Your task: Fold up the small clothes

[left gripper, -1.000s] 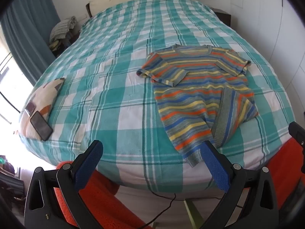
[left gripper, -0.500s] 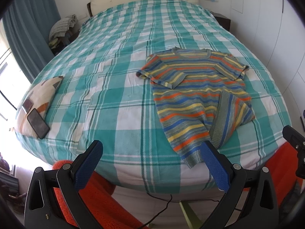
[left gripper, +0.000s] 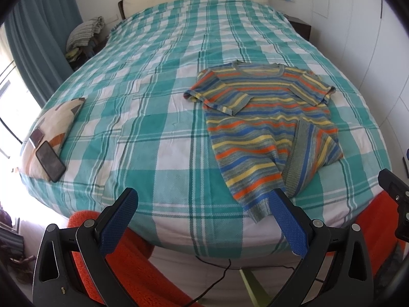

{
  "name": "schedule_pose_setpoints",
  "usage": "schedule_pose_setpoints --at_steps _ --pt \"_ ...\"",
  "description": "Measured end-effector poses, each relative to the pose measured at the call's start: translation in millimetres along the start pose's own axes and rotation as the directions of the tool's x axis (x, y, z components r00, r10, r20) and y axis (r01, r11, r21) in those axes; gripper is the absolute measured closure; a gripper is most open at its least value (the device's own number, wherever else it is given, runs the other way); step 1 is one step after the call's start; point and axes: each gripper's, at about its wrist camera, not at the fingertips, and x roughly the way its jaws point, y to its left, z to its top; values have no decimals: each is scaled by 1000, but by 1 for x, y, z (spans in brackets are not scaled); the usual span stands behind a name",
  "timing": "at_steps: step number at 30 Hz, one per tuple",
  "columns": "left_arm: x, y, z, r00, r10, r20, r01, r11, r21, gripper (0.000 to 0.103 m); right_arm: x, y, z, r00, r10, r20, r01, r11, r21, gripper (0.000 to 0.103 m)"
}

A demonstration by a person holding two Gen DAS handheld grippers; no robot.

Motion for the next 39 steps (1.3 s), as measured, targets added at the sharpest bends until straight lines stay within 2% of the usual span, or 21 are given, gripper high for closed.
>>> schedule_pose_setpoints --at_steps 39 --pt "2 -3 -9 1000 -14 -9 14 1000 -3 1 6 8 -8 1000 4 -14 -4 1000 1 0"
